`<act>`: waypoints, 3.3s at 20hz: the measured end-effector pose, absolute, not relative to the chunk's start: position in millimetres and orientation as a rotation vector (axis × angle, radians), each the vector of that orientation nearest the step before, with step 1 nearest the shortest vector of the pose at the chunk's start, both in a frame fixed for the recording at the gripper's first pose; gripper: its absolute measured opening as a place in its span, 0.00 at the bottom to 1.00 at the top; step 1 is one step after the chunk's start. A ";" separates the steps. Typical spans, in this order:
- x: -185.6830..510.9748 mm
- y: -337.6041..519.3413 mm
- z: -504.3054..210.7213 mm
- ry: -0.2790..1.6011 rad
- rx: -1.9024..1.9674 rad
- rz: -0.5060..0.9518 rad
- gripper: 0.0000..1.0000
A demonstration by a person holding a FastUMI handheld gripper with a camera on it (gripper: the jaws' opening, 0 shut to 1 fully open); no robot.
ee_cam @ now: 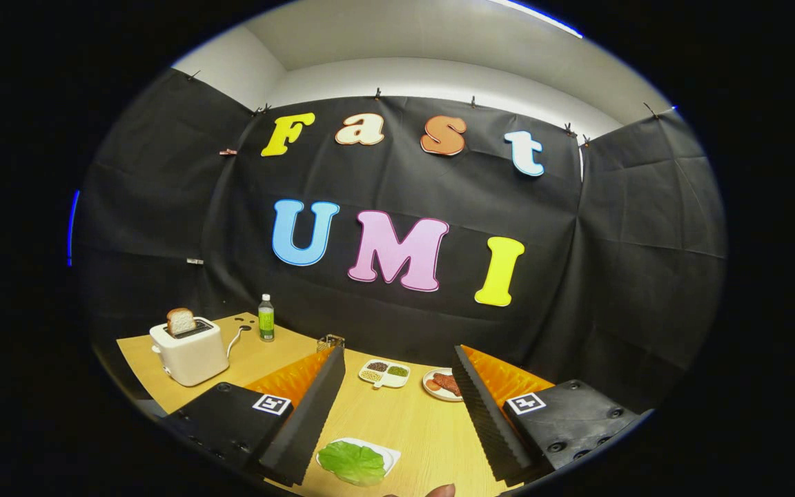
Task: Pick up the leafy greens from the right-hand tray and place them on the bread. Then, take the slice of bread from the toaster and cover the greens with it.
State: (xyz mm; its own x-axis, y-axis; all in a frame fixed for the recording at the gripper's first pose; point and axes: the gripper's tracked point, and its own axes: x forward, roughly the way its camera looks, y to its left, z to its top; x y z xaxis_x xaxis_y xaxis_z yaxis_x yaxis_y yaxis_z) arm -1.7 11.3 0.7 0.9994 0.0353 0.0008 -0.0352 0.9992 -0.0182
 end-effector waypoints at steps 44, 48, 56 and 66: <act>22.1 89.3 -380.2 0.943 -0.180 0.562 0.15; 21.2 90.5 -358.5 0.930 -0.127 0.536 0.08; 33.3 106.5 -262.7 0.815 -0.052 0.454 0.08; 63.1 236.6 -195.9 0.769 0.036 0.519 0.08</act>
